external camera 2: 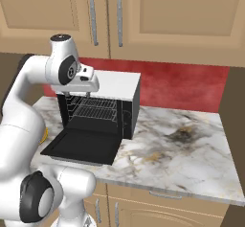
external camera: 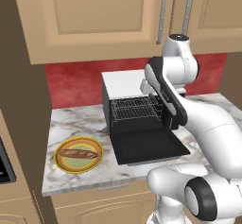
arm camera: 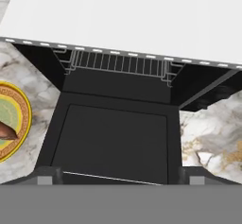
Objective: Pull the toaster oven rack outwards. Pick up the baguette from the plate and place it on the toaster oven rack. Close the toaster oven door fully and set the temperature to the lowest setting.
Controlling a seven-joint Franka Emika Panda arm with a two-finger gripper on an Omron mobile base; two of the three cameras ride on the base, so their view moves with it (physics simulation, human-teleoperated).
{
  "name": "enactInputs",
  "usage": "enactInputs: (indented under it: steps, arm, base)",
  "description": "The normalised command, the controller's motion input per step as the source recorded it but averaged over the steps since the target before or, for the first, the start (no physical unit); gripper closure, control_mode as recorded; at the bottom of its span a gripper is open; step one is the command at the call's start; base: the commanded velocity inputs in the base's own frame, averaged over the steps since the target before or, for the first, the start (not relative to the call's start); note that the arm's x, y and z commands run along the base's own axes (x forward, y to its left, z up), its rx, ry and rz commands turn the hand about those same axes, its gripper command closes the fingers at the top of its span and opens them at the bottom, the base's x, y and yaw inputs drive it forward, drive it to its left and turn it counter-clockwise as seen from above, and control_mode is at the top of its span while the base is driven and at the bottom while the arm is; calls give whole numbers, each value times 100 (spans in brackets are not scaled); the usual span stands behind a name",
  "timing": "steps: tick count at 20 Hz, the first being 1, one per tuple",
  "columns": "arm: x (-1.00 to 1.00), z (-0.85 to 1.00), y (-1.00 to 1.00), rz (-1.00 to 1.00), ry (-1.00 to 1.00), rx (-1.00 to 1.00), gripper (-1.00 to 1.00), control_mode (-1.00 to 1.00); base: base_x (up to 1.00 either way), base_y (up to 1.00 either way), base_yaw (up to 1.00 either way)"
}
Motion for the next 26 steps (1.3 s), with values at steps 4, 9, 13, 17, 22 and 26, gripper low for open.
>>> enactInputs:
  steps: [4,9,13,17,22,26]
  arm:
    - [-19,-1,0,0,-10,0,-100,-100]
    - [-27,-17,1,0,-11,-5,-100,-100]
    - [-19,-17,8,0,-10,-7,-100,-100]
    - [-14,-14,7,-1,-11,-7,-100,-100]
    - [-4,-4,0,-6,-13,-3,-100,-100]
    - [0,-4,0,-11,-13,0,-100,-100]
  base:
    - [0,0,0]
    - [0,0,0]
    - [0,0,0]
    - [0,0,0]
    - [0,0,0]
    - [0,0,0]
